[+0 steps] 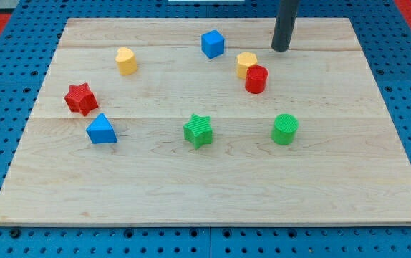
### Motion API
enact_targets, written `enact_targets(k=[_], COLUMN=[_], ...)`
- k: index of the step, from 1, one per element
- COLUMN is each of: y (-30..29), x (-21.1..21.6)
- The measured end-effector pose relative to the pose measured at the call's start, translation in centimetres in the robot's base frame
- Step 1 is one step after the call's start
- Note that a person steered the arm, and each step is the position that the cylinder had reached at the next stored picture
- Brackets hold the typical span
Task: Move the blue cube to the top left of the red circle
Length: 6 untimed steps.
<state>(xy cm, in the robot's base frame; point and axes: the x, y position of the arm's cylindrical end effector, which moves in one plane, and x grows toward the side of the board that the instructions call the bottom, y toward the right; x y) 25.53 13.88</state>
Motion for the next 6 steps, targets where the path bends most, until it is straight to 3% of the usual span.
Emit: enact_targets(k=[1,2,3,4,5,6], y=[-3.8,-14.9,-14.3,-9.4,-15.2,-20.0], x=[-4.6,-5.7,0.8,5.3,4.0,7.3])
